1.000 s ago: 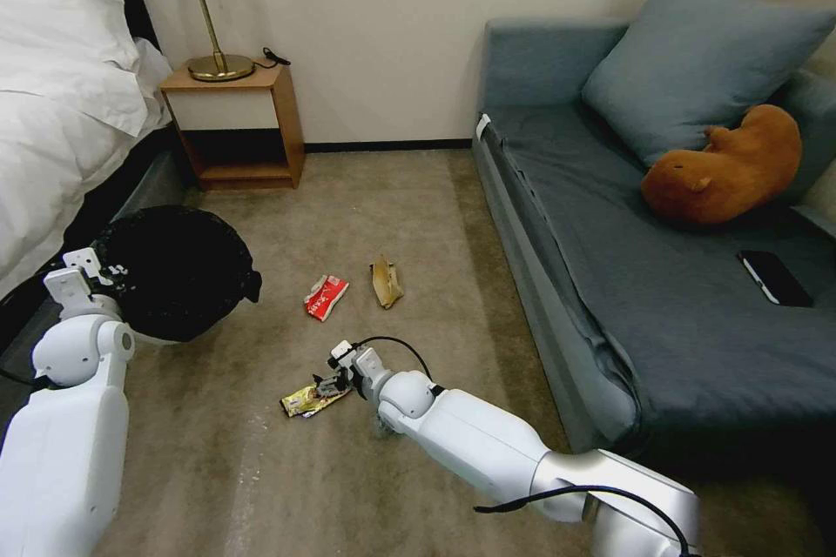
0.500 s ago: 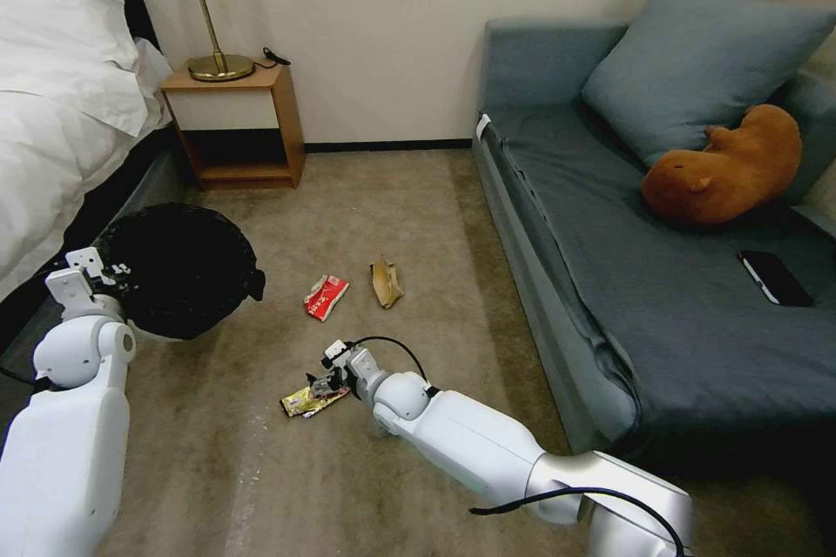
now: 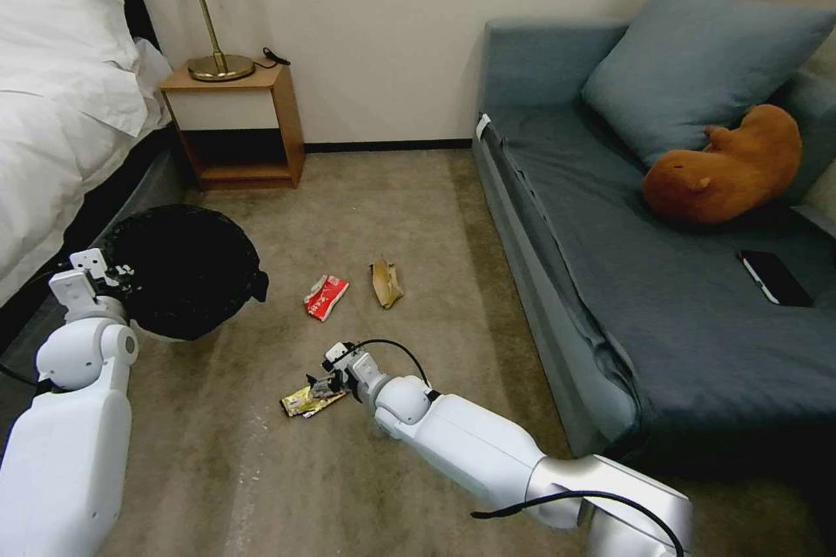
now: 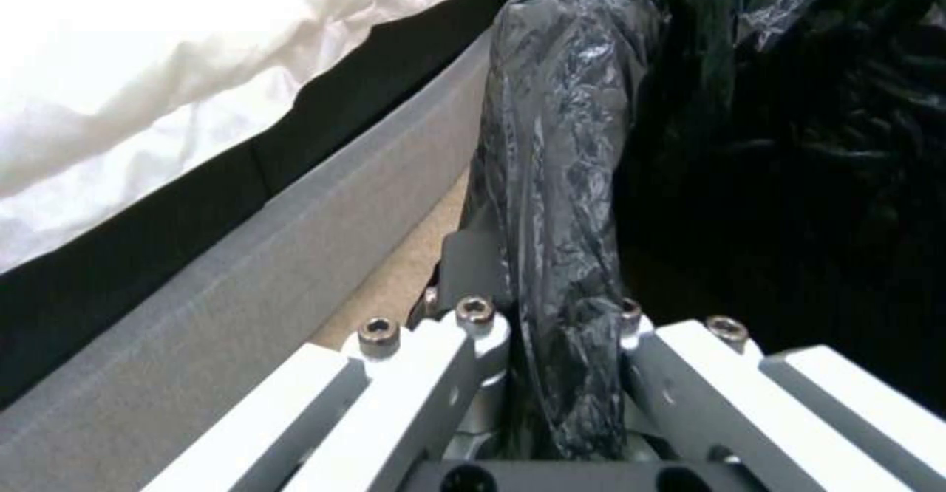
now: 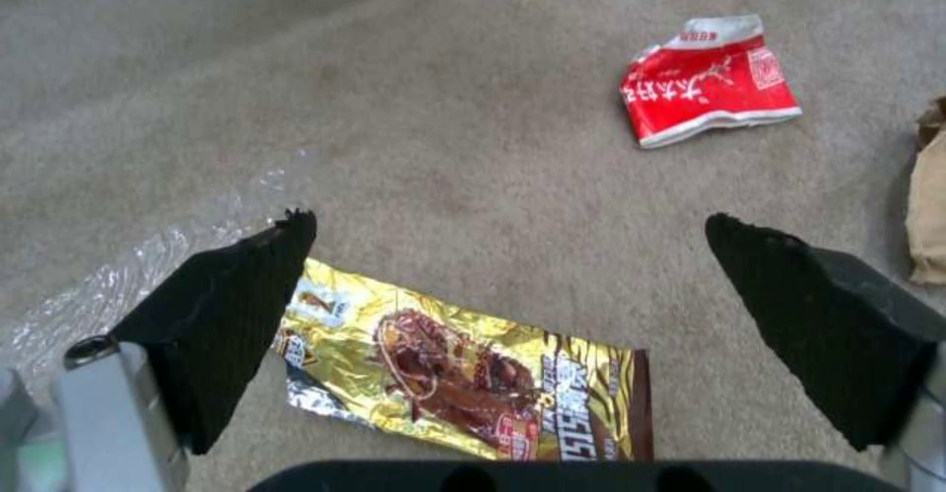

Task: Pick up the trash bin, then pick up the garbage on the floor and place it into the trash bin.

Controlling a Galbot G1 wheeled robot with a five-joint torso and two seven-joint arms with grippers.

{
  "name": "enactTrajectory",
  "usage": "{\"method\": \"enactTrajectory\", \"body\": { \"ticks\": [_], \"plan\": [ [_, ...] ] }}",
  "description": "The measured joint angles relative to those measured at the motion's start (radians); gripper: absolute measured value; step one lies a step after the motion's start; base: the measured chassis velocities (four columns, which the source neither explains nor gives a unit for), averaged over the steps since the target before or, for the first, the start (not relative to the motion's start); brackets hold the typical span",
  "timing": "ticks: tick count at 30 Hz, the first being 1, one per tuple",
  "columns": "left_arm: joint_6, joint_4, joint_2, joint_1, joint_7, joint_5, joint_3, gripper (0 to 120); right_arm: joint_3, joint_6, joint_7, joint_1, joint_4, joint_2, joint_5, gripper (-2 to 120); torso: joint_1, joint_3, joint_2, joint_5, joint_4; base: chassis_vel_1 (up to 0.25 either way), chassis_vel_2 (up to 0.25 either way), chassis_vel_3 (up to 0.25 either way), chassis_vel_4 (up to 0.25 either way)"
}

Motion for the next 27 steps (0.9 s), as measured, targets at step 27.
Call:
{"method": "enactTrajectory", "body": {
  "ticks": [27],
  "plan": [
    [-0.005,0.015,-0.004,-0.022,0.011,0.004,0.014,3,-0.007,0.006,0.005,-0.004,-0.02,0.014,-0.02,100,0.0,0.0,0.0,0.0,0.0,0.0,0.0,0.0,0.0]
  ]
}}
